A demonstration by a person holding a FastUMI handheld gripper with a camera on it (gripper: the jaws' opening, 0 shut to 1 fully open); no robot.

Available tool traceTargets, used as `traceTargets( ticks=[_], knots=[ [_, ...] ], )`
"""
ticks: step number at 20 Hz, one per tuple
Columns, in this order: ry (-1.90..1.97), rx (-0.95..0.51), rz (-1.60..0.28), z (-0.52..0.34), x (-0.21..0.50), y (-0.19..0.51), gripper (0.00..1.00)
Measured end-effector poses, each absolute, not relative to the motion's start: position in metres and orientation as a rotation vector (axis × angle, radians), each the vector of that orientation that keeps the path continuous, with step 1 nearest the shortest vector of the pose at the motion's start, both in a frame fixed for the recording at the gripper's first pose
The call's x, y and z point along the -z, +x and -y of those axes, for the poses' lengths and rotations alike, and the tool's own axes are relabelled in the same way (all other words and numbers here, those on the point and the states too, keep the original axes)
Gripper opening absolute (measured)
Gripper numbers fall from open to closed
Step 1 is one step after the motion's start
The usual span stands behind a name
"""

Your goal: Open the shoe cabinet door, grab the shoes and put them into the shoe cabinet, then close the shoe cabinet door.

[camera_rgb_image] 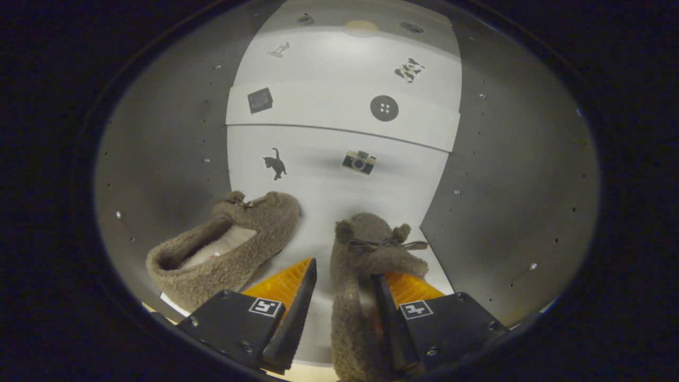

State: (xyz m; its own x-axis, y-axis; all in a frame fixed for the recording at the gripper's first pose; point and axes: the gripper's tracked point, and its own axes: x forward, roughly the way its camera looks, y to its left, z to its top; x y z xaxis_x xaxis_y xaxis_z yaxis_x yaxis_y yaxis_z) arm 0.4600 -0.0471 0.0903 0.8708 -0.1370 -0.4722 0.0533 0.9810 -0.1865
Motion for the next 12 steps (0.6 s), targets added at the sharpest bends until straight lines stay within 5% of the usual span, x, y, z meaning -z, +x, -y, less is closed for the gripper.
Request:
traceTargets(
  ticks=[12],
  knots=[
    [-0.304, 0.082, -0.337, 0.005, -0.203, 0.323, 0.78]
  ],
)
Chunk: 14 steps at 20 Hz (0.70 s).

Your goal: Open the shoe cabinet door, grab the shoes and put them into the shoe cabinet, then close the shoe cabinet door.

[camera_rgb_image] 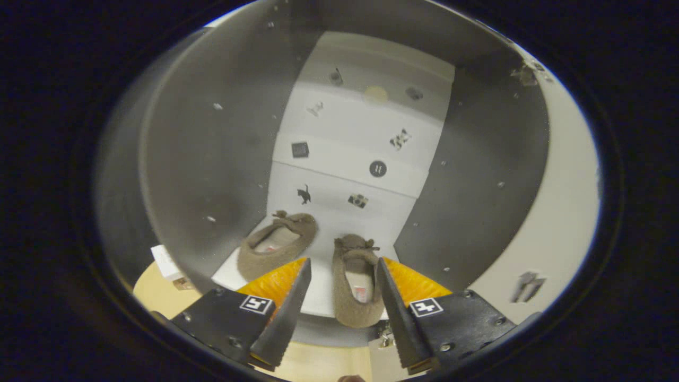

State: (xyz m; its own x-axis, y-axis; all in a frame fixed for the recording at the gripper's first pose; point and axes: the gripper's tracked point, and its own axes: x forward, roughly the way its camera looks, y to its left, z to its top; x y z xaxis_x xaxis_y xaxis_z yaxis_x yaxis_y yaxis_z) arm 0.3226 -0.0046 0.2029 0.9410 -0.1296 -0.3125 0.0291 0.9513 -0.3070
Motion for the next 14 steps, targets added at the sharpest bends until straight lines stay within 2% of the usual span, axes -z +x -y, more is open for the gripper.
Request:
traceTargets(
  ticks=[1, 3, 5, 10, 14],
  knots=[
    [-0.312, 0.07, -0.304, -0.003, -0.219, 0.301, 0.82],
    [-0.334, 0.053, -0.235, -0.015, -0.247, 0.261, 0.82],
    [-0.329, 0.039, -0.174, -0.026, -0.269, 0.216, 0.87],
    [-0.241, -0.09, -0.111, -0.048, -0.288, 0.093, 1.0],
    [-0.174, -0.177, -0.066, -0.039, -0.292, 0.004, 1.0]
  ],
)
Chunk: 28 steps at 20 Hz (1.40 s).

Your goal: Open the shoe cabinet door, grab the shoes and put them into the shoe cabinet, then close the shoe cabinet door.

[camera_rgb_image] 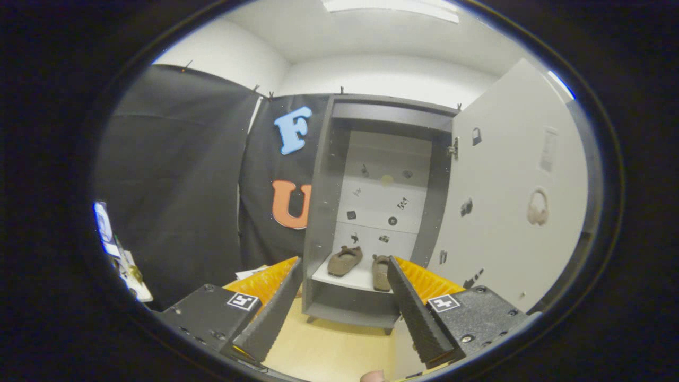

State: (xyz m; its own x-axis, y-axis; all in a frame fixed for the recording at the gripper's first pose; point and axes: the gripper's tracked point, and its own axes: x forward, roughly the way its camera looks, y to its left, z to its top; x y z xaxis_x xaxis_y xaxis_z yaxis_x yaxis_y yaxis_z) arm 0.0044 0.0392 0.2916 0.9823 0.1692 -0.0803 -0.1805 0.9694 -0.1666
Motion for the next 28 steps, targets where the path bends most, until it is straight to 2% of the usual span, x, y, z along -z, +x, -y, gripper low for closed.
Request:
traceTargets(
  ticks=[6, 13, 17, 20, 25, 28],
  knots=[
    [-0.16, -0.228, 0.003, 0.02, -0.292, -0.104, 1.0],
    [-0.087, -0.018, 0.079, 0.182, -0.297, -0.151, 1.0],
    [-0.065, 0.127, 0.033, 0.285, -0.274, -0.133, 1.0],
    [-0.071, 0.168, -0.022, 0.336, -0.247, -0.098, 1.0],
    [-0.086, 0.139, -0.078, 0.366, -0.215, -0.032, 1.0],
    [-0.013, 0.062, -0.105, 0.342, -0.207, -0.01, 1.0]
  ],
)
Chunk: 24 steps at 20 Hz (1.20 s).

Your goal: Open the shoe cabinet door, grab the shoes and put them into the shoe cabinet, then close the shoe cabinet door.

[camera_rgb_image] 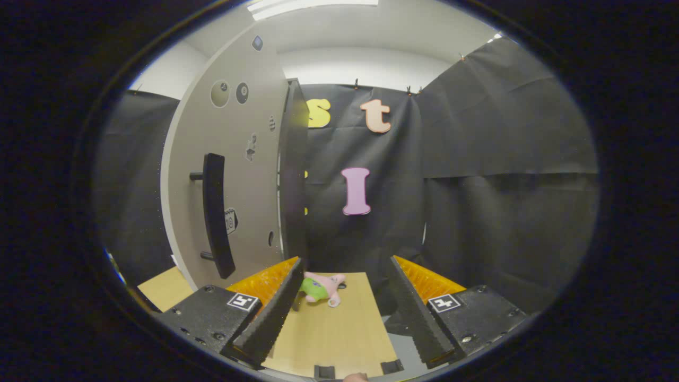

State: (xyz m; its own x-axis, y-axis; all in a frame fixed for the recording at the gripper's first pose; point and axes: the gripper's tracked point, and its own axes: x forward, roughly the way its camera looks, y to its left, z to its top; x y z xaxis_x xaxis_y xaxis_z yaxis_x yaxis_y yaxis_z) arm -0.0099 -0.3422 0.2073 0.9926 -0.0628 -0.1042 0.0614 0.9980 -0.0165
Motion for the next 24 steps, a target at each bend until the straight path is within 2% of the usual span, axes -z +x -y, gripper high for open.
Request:
traceTargets(
  ticks=[5, 8, 15, 24],
  knots=[
    [-0.028, 0.005, -0.113, 0.293, -0.209, 0.013, 1.0],
    [-0.102, 0.052, -0.084, 0.291, -0.213, 0.014, 0.94],
    [0.036, 0.016, -0.096, 0.263, -0.204, 0.01, 0.94],
    [-0.014, 0.069, -0.047, 0.202, -0.204, 0.009, 0.94]
  ],
)
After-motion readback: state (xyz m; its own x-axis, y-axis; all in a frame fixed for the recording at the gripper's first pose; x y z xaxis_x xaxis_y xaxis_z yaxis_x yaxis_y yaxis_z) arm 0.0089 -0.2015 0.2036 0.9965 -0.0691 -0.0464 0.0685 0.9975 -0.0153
